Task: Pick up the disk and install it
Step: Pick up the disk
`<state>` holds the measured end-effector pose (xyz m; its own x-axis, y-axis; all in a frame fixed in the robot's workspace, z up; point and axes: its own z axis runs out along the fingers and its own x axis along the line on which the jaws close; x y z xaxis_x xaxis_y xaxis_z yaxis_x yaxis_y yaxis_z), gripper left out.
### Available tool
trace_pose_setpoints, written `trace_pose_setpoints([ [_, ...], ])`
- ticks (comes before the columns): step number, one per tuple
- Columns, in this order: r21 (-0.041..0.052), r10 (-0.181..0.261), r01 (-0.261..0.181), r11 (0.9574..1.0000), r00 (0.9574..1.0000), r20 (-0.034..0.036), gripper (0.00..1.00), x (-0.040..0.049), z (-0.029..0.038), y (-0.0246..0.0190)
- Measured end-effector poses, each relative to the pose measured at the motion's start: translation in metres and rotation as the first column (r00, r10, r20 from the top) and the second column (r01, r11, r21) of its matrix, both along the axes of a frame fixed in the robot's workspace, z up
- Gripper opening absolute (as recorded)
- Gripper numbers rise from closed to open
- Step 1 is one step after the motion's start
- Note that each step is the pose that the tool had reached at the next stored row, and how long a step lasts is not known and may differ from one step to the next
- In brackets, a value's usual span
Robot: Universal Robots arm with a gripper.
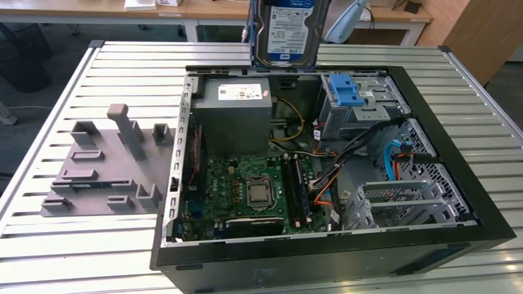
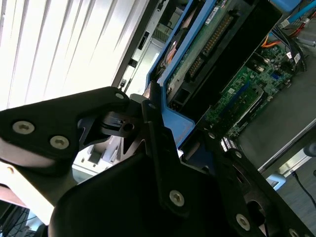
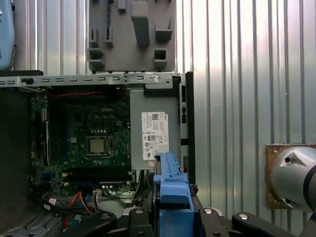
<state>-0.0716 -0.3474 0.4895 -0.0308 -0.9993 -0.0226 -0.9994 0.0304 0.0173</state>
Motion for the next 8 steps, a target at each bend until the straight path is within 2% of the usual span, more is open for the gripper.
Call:
trace_pose_setpoints([
  [8,0.0000,0.000,0.000,1.0000,1.0000,0.0000,0.36,0.0069,-0.0001,-0.0095],
])
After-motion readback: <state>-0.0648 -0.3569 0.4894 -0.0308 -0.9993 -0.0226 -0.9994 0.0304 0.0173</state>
